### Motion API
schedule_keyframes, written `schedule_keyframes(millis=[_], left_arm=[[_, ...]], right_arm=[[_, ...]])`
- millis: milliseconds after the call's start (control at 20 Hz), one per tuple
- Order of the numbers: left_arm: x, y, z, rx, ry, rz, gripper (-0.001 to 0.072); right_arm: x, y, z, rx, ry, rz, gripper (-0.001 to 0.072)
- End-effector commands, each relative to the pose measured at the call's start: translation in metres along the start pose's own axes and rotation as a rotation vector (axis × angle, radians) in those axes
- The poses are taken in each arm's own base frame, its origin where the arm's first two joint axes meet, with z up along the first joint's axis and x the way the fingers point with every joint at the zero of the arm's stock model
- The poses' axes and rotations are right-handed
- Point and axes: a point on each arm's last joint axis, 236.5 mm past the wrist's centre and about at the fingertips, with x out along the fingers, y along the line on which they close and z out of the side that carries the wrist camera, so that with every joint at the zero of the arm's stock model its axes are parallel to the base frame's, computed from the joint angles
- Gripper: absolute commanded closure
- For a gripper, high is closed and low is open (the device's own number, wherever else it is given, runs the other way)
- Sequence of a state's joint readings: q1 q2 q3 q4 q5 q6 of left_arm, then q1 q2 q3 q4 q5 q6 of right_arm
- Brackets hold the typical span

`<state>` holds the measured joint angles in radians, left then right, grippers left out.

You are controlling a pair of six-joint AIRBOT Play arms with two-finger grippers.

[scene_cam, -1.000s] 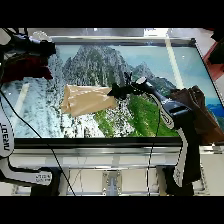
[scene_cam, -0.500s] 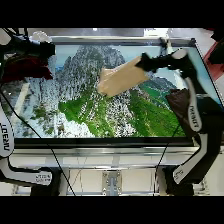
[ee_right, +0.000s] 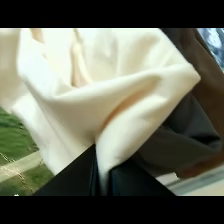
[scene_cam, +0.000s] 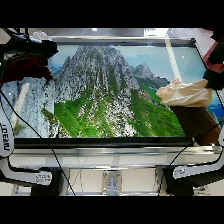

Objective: Fold the shirts.

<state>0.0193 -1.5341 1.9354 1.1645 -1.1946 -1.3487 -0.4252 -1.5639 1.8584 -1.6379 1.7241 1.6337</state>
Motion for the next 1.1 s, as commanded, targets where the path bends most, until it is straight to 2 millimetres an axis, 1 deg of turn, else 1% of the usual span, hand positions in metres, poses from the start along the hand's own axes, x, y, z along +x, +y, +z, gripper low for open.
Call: schedule_keyframes(millis=[0,100,200,250,300,350,400,450,500,550,600,650,700,750,800,850,900,950,1000,1050], left_arm=[[0.000,-0.006,-0.001,-0.016,0.004,-0.022,0.0693],[0.000,-0.006,-0.001,-0.021,0.007,-0.023,0.0693],[0.000,-0.009,-0.001,-0.026,0.005,-0.033,0.0693],[0.000,-0.011,0.000,-0.031,0.002,-0.044,0.0693],[0.000,-0.012,0.000,-0.033,0.001,-0.049,0.0693],[0.000,-0.013,0.000,-0.035,0.000,-0.054,0.0693],[0.000,-0.015,0.001,-0.038,-0.002,-0.061,0.0693],[0.000,-0.017,0.001,-0.041,-0.003,-0.068,0.0693],[0.000,-0.018,0.001,-0.045,-0.004,-0.072,0.0693],[0.000,-0.018,0.001,-0.054,-0.003,-0.071,0.0693],[0.000,-0.017,0.001,-0.065,-0.003,-0.071,0.0693],[0.000,-0.017,0.001,-0.068,-0.003,-0.071,0.0693],[0.000,-0.018,0.001,-0.069,-0.001,-0.071,0.0693],[0.000,-0.018,0.000,-0.081,0.004,-0.072,0.0693],[0.000,-0.019,-0.004,-0.111,0.020,-0.075,0.0693],[-0.001,-0.020,-0.011,-0.128,0.050,-0.080,0.0693],[-0.002,-0.023,-0.020,-0.137,0.090,-0.087,0.0693],[-0.002,-0.024,-0.027,-0.141,0.124,-0.092,0.0693],[-0.003,-0.025,-0.031,-0.141,0.139,-0.094,0.0693],[-0.003,-0.025,-0.032,-0.141,0.142,-0.095,0.0693]], right_arm=[[0.009,-0.071,-0.063,0.073,0.204,-0.208,0.0677],[0.032,-0.082,-0.093,0.076,0.316,-0.248,0.0676],[0.058,-0.097,-0.126,0.083,0.443,-0.327,0.0674],[0.073,-0.100,-0.141,0.070,0.491,-0.350,0.0631],[0.084,-0.100,-0.151,0.050,0.520,-0.356,0.0482],[0.090,-0.099,-0.155,0.038,0.531,-0.355,0.0328],[0.091,-0.098,-0.153,0.028,0.519,-0.358,0.0257],[0.086,-0.096,-0.145,0.020,0.487,-0.365,0.0257],[0.075,-0.095,-0.130,0.012,0.421,-0.378,0.0257],[0.062,-0.088,-0.111,0.003,0.332,-0.369,0.0257],[0.048,-0.072,-0.087,-0.015,0.214,-0.331,0.0257],[0.036,-0.039,-0.064,-0.046,0.090,-0.237,0.0258],[0.024,0.018,-0.041,-0.095,-0.044,-0.051,0.0261],[0.010,0.084,-0.027,-0.179,-0.152,0.156,0.0263],[-0.009,0.151,-0.022,-0.289,-0.240,0.354,0.0263],[-0.022,0.206,-0.024,-0.360,-0.302,0.497,0.0264],[-0.027,0.244,-0.030,-0.389,-0.329,0.573,0.0263],[-0.020,0.278,-0.043,-0.433,-0.326,0.610,0.0264],[-0.007,0.302,-0.060,-0.481,-0.300,0.619,0.0265],[0.010,0.324,-0.084,-0.535,-0.244,0.622,0.0265]])
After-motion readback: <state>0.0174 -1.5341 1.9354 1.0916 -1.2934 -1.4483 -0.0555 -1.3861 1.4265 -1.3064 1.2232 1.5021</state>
